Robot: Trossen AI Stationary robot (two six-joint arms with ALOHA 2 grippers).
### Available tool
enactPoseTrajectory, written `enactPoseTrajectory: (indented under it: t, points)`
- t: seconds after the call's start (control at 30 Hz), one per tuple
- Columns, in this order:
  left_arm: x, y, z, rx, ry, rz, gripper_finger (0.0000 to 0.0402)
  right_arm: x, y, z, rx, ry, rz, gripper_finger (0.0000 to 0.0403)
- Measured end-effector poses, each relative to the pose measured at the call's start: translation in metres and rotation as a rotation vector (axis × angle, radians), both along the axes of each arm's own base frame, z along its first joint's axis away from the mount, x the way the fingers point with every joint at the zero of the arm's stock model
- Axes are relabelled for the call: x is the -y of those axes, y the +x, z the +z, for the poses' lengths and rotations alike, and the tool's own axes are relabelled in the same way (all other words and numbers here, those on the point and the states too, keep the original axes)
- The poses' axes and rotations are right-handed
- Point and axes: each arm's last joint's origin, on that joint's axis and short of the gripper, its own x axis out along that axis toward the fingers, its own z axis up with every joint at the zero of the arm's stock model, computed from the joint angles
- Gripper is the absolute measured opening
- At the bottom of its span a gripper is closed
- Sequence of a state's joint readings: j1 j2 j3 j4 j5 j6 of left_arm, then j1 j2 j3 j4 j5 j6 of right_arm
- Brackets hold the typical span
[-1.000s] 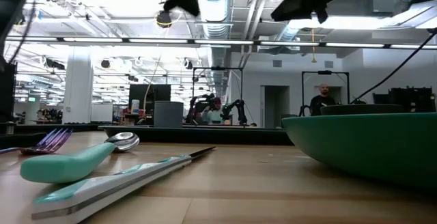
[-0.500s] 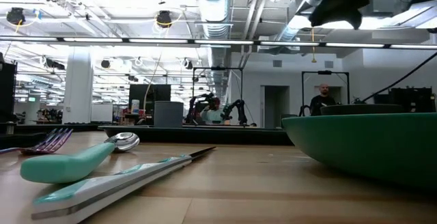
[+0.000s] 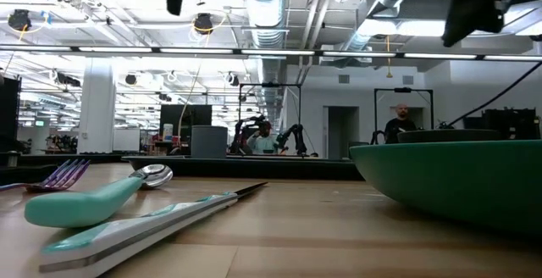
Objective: Set up tray
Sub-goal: Put the green plate in the center of the dark green tray
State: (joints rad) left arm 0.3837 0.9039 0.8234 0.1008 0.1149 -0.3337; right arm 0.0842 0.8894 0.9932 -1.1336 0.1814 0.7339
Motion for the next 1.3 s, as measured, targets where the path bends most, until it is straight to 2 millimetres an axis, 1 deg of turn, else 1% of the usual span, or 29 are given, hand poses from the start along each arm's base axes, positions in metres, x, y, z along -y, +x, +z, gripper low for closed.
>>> enactPoseTrajectory:
  t: [0.13, 0.27, 0.47, 0.6, 0.7, 0.8, 0.93, 1.07, 1.17, 1.3]
  points:
    - [0.013, -0.016, -0.016, 0.032, -0.024, 0.003, 0.0059, -0.006, -0.002, -0.001, -0.014, 0.018, 0.008, 0.0068]
    - [0.026, -0.027, -0.033, 0.037, -0.066, -0.005, 0.0059, -0.011, -0.003, -0.001, -0.010, 0.027, 0.026, 0.0068]
    - [0.040, -0.035, -0.065, 0.001, -0.088, -0.013, 0.0059, -0.016, -0.002, 0.000, 0.007, 0.067, -0.003, 0.0068]
    - [0.047, -0.037, -0.083, 0.013, -0.121, -0.039, 0.0059, -0.020, -0.001, -0.002, -0.002, 0.081, -0.011, 0.0068]
    - [0.052, -0.037, -0.092, 0.031, -0.155, -0.084, 0.0059, -0.022, 0.006, -0.007, -0.045, 0.092, -0.036, 0.0068]
    - [0.059, -0.036, -0.094, 0.032, -0.183, -0.138, 0.0059, -0.026, 0.018, -0.016, -0.113, 0.115, -0.052, 0.0068]
    - [0.068, -0.036, -0.095, 0.026, -0.215, -0.233, 0.0059, -0.035, 0.042, -0.034, -0.224, 0.179, -0.016, 0.0068]
    - [0.075, -0.036, -0.099, -0.015, -0.281, -0.284, 0.0059, -0.051, 0.062, -0.048, -0.249, 0.215, 0.048, 0.0068]
    - [0.080, -0.036, -0.104, -0.069, -0.322, -0.317, 0.0059, -0.062, 0.068, -0.057, -0.281, 0.212, 0.080, 0.0068]
    - [0.087, -0.037, -0.112, -0.158, -0.355, -0.344, 0.0059, -0.072, 0.069, -0.070, -0.333, 0.206, 0.076, 0.0068]
